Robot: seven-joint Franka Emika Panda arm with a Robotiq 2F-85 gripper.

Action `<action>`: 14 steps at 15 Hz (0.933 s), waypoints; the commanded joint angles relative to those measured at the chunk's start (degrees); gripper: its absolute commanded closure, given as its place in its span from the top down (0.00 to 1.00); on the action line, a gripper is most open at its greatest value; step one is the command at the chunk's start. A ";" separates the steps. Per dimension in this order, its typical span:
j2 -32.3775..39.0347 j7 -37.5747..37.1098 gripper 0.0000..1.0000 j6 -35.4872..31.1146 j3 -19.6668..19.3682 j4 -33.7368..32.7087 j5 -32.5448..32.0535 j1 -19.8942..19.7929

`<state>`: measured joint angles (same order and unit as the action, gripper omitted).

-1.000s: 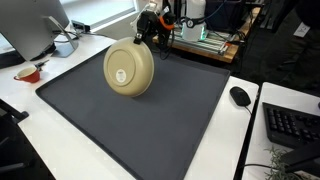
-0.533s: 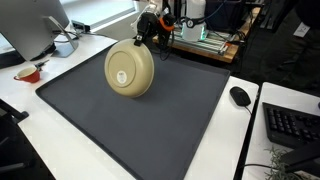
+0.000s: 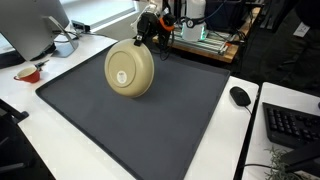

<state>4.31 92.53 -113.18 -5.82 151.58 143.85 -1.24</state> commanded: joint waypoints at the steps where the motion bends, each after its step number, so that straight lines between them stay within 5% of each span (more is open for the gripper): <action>1: 0.06 -0.04 0.08 0.07 0.43 -0.04 -0.18 -0.55; 10: 0.06 -0.04 0.08 0.07 0.43 -0.04 -0.18 -0.55; 11: 0.06 -0.04 0.02 0.07 0.43 -0.04 -0.18 -0.55; 14: 2.93 1.47 0.02 4.57 0.29 -0.82 -0.19 -0.72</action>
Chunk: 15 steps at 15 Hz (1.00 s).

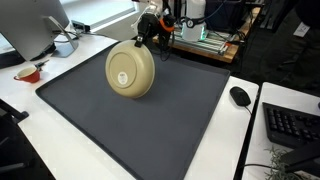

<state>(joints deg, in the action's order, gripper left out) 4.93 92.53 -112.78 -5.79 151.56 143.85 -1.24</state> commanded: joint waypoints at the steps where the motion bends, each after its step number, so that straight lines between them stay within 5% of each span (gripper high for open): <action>1: 3.64 2.61 0.02 6.74 0.12 -1.09 -0.18 -0.82; 4: 6.66 7.90 0.02 13.57 -0.19 -1.69 -0.45 -0.67; 12: 12.58 8.29 0.02 12.48 -0.39 -3.03 -1.07 0.31; 13: 13.38 8.30 0.08 12.53 -0.41 -3.33 -1.06 0.40; 15: 13.56 10.33 0.02 13.92 -0.54 -3.00 0.17 0.32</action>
<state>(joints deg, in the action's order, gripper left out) 18.78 100.91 -100.44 -5.94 148.29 142.86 -1.04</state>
